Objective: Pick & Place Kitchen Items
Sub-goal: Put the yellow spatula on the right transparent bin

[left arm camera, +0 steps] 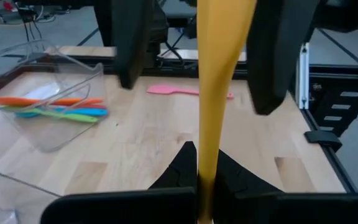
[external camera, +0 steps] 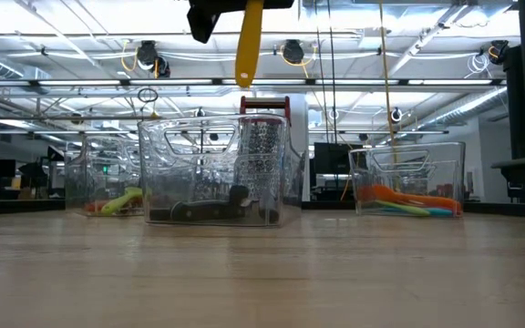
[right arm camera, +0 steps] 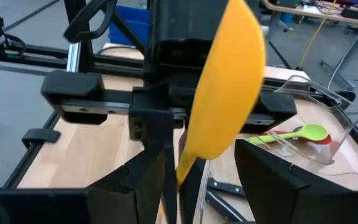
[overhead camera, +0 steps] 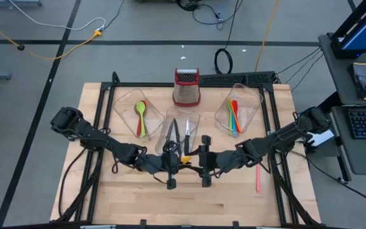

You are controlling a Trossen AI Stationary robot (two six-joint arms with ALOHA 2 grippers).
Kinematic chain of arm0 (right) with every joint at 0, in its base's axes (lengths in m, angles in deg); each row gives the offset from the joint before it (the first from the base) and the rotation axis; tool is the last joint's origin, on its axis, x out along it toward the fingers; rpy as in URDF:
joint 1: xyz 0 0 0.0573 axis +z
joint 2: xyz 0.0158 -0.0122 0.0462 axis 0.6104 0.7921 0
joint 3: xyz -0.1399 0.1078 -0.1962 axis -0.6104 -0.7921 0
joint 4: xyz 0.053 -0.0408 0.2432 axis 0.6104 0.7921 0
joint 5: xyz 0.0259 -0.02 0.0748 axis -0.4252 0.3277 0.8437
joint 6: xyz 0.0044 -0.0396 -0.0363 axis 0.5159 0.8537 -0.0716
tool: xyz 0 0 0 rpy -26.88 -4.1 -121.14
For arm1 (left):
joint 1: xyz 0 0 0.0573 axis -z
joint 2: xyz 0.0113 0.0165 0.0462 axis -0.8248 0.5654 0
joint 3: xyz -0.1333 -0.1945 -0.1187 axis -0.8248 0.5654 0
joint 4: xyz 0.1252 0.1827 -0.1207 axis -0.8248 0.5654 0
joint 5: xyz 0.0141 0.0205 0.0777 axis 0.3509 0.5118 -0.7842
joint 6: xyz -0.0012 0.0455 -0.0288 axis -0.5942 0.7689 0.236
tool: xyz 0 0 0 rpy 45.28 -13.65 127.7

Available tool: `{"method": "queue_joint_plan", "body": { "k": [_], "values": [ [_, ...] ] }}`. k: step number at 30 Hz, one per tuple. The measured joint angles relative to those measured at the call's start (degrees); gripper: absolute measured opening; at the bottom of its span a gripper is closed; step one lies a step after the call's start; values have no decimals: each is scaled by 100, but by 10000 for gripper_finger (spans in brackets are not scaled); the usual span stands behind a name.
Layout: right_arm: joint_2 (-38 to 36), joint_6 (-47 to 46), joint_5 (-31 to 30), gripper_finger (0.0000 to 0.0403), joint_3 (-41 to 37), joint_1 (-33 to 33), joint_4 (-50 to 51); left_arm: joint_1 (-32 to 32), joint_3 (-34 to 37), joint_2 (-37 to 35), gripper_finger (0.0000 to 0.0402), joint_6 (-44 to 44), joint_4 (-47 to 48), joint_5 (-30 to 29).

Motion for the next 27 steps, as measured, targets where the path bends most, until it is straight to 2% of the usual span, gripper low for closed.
{"method": "queue_joint_plan", "body": {
  "k": [5, 8, 20, 27],
  "values": [
    [0, 99, 2, 181, 0, 4, -329, 2, -1, 0, 2, 15, -94, 43],
    [-4, 178, 0, 164, 0, 4, -339, 2, -2, 0, 2, 17, -197, 43],
    [-2, 177, 28, 15, 0, 6, -279, 0, -2, 0, 2, 58, -258, 48],
    [-2, 159, 6, 11, 0, 6, -262, 0, -2, 0, 3, 36, -258, 48]
  ]
}}
